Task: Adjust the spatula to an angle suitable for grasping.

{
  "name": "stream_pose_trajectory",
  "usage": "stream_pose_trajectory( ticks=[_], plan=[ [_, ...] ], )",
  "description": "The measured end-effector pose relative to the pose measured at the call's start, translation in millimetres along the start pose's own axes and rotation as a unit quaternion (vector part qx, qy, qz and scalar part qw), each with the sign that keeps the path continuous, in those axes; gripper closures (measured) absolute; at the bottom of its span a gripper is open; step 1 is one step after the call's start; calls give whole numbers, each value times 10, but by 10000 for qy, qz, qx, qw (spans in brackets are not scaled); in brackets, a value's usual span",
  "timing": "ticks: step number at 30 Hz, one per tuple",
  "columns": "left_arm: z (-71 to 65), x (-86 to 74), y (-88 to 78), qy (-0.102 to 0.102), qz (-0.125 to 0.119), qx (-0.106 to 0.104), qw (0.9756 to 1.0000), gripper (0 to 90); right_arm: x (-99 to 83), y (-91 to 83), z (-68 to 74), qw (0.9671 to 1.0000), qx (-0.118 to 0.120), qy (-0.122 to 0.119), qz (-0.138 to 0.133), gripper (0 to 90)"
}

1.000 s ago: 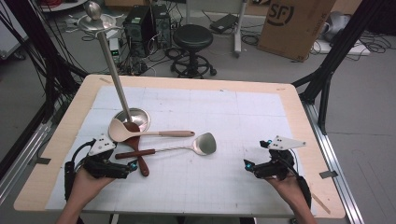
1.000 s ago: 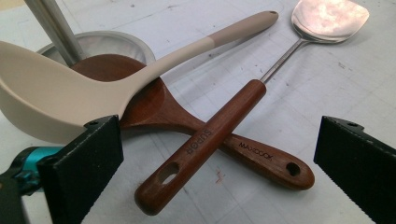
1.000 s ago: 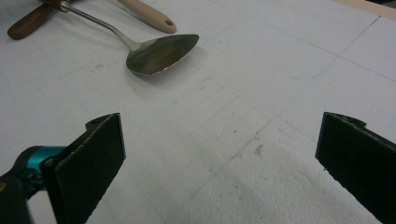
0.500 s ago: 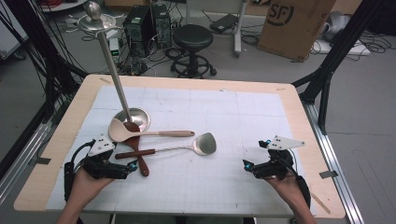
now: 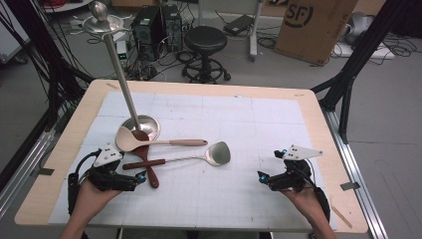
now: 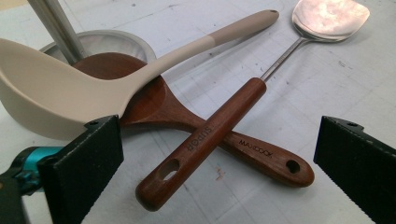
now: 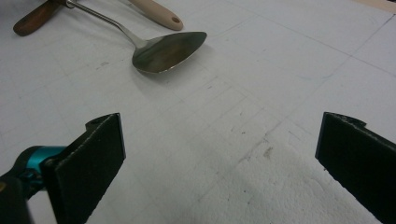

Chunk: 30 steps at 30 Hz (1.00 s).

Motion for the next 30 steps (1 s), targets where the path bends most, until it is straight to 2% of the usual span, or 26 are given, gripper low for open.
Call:
stream_pose_trajectory(
  ticks=[30],
  plan=[
    [-7,-3,0,12,12,-20,10000,20,36,82,76,9998,162,-83,49,4]
  ],
)
Point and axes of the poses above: each handheld gripper's, and its own axes: y roughly forward along the jaws, x roughly out of its top, z roughly to its left, the point moved 3 cm from there along y, roughly forward along the jaws, and after that the axes turned 10 degrees about -y, right-handed, at the moved point
